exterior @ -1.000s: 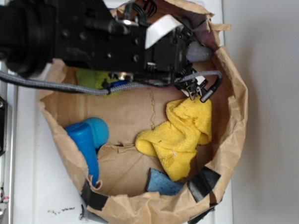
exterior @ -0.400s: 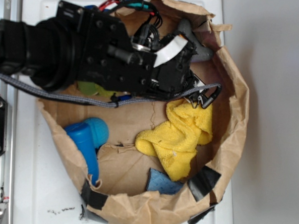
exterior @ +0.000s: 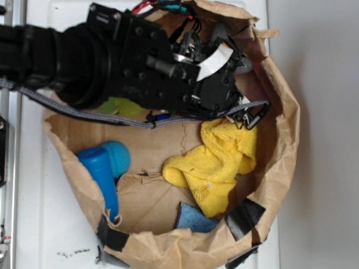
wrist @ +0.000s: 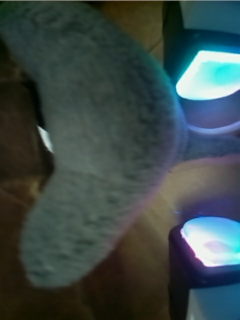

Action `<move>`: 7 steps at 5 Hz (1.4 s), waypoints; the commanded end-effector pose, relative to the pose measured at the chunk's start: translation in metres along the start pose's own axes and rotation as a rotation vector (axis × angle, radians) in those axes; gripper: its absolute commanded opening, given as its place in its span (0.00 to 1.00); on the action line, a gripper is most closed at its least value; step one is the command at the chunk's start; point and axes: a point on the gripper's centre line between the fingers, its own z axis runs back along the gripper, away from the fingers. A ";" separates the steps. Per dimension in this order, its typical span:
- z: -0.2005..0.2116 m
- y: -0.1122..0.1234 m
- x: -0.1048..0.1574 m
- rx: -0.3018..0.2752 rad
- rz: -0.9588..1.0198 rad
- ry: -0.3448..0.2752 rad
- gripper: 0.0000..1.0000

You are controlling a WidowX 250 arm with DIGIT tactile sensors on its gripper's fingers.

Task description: Grab the gray animal.

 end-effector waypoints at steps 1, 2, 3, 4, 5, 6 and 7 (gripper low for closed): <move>0.028 0.027 0.017 -0.045 -0.009 -0.047 1.00; 0.026 0.036 0.018 -0.023 -0.019 -0.055 1.00; 0.020 0.037 0.020 0.002 -0.013 -0.085 1.00; 0.016 0.034 0.025 0.004 0.000 -0.105 1.00; 0.009 0.031 0.029 0.019 0.009 -0.128 1.00; 0.006 0.025 0.031 0.013 0.012 -0.141 1.00; 0.003 0.018 0.031 -0.011 0.015 -0.183 1.00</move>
